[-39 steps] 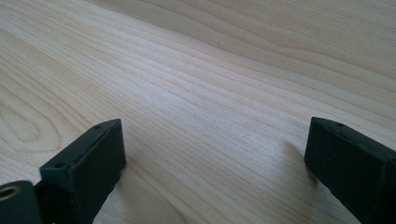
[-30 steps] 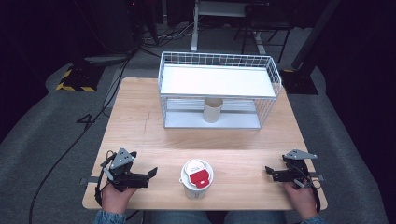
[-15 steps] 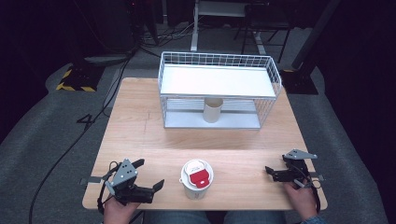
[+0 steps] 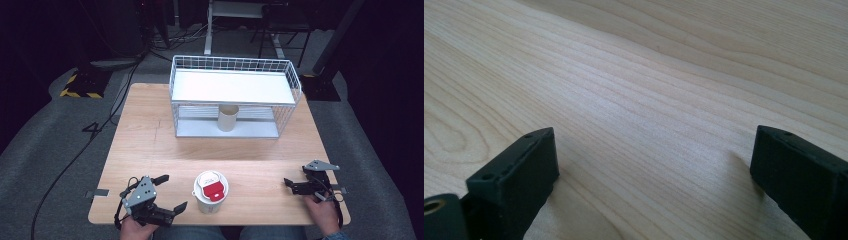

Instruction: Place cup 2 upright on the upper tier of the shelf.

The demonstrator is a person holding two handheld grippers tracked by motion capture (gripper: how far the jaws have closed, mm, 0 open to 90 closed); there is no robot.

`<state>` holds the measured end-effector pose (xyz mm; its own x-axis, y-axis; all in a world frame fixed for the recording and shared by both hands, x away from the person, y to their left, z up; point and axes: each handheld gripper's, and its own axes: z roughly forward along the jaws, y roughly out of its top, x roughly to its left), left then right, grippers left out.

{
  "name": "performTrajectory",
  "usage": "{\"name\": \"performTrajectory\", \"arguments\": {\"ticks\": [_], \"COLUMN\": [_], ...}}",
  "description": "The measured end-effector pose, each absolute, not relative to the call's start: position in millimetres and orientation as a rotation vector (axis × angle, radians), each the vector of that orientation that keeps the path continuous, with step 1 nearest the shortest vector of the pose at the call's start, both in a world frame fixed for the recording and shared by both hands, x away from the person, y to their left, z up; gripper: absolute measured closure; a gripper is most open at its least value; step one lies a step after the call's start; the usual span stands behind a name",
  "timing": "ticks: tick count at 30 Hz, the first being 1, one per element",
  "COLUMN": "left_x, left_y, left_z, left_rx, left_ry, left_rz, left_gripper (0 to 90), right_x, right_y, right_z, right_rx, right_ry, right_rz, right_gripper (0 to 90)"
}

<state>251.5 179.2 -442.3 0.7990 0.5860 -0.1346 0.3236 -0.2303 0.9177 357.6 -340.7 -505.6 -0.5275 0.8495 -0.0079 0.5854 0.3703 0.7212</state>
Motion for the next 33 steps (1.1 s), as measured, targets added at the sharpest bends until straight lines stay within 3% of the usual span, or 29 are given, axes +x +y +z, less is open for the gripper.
{"name": "performTrajectory", "arguments": {"ticks": [33], "left_x": [271.4], "left_y": [116.1], "left_z": [-477.7], "left_rx": [1.826], "left_ry": [0.552], "left_rz": [0.146], "left_gripper": [0.0], "right_x": [357.6], "right_y": [-340.7], "right_z": [-505.6], "right_rx": [1.251], "right_ry": [2.257], "right_rz": [0.955], "right_gripper": [5.4]}}
